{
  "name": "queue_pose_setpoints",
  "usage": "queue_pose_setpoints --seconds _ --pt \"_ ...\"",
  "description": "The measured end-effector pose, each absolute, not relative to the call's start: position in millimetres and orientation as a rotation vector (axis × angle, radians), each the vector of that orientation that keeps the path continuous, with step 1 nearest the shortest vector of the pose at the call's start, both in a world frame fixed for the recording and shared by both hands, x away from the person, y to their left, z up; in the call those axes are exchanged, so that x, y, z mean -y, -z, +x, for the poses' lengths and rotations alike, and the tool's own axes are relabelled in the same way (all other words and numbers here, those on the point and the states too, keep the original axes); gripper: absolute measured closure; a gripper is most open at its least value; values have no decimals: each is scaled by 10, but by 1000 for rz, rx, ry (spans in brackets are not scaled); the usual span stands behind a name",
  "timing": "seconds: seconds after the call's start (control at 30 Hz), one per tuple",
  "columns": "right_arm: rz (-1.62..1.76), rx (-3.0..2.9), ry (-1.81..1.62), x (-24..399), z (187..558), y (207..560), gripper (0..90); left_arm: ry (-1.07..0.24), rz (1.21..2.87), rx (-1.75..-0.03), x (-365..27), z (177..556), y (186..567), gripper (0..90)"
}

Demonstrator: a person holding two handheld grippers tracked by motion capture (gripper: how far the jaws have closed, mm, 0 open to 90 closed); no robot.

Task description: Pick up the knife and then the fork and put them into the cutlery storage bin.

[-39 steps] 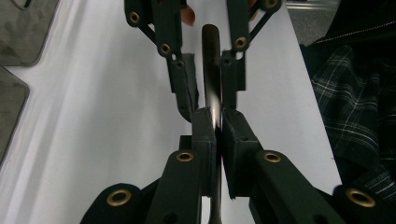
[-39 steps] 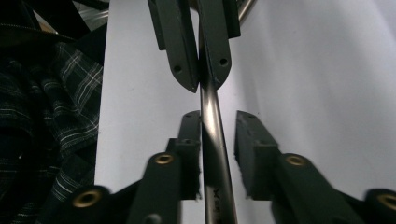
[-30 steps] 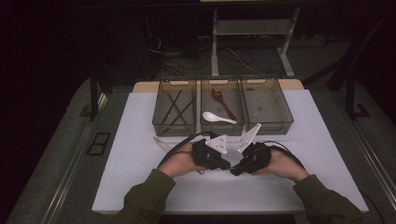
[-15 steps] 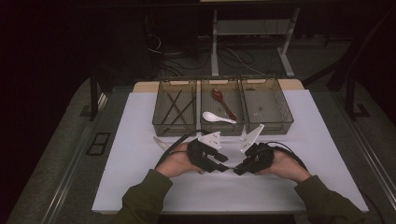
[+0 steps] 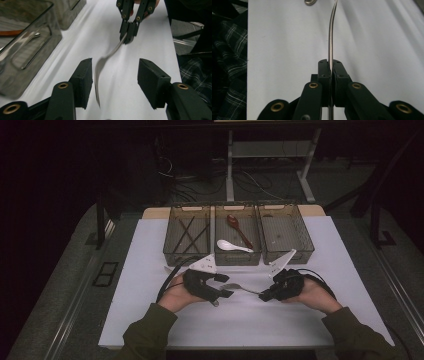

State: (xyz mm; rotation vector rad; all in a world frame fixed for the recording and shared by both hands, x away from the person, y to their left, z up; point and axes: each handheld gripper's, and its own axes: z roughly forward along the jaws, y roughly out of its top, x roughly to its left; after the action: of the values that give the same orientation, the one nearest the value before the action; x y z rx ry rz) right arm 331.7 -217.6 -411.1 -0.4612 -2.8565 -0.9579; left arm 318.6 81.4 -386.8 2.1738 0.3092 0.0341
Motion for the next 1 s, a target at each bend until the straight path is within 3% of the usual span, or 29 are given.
queue_pose_setpoints --seconds 0.63,1.0 --pt "-645 2865 1063 2528 3419 3959 859 -223 2045 -620 -1487 2859 4102 268" --pt "-755 2845 1118 2611 3478 3879 859 -272 2016 -743 -1616 2733 4282 87"
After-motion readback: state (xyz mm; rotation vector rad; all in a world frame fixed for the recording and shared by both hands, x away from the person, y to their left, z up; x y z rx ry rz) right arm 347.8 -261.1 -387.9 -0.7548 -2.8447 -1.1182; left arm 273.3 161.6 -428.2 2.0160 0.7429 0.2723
